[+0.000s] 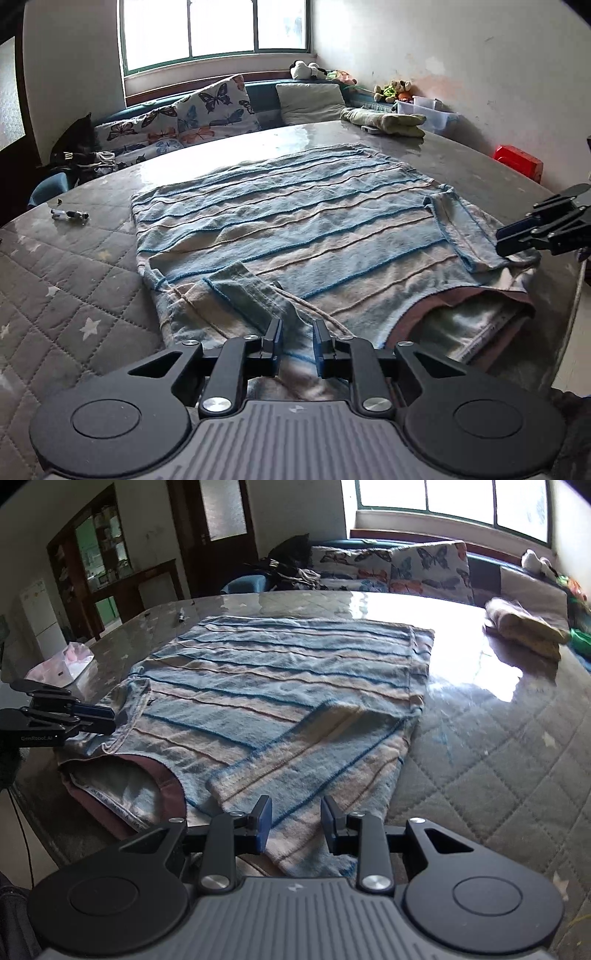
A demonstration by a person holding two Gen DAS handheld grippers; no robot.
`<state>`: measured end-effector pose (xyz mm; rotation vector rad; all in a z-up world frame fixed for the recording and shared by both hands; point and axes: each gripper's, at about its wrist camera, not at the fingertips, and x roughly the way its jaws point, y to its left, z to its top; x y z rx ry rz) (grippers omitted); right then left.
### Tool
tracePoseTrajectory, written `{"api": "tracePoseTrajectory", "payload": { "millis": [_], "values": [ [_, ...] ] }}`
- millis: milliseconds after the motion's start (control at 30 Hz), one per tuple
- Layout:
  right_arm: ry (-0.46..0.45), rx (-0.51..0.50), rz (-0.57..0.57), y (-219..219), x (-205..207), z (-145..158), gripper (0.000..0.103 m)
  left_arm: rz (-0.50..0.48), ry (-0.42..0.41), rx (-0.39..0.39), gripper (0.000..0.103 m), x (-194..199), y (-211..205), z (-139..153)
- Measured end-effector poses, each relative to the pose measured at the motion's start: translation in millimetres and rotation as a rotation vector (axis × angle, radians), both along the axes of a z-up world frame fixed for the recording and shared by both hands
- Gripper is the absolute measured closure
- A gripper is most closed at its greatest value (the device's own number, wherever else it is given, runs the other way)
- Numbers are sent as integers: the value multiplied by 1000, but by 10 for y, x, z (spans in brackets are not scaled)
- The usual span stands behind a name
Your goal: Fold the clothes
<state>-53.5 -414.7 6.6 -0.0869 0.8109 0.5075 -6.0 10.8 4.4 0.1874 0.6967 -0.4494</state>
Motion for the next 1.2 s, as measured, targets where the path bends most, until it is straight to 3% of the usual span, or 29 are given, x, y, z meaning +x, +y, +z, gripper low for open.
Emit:
{"api": "tracePoseTrajectory", "payload": {
  "millis": [267, 367, 433, 667, 900, 1067, 1133, 1200],
  "values": [
    [-11, -25, 49, 89, -64, 30, 74, -58, 12, 26, 83, -225, -27, 50],
    [-16, -48, 85, 94, -102, 77, 72, -100, 2, 42, 72, -384, 14, 140],
    [-18, -67, 111, 104, -129, 101, 66, -130, -8, 69, 56, -502, 25, 173],
    [-32, -154, 206, 158, -278, 161, 65, -212, -64, 195, 55, -714, -102, 88],
    [-47, -207, 255, 160, -434, 185, 57, -254, -86, 240, 55, -816, -103, 47],
    [-63, -222, 275, 206, -454, 137, 57, -248, -121, 244, 57, -777, -182, -20],
    [-70, -228, 283, 223, -448, 124, 56, -258, -135, 240, 80, -773, -230, -32],
    [-77, -234, 290, 239, -443, 110, 53, -256, -153, 231, 84, -775, -253, -13]
  ]
}}
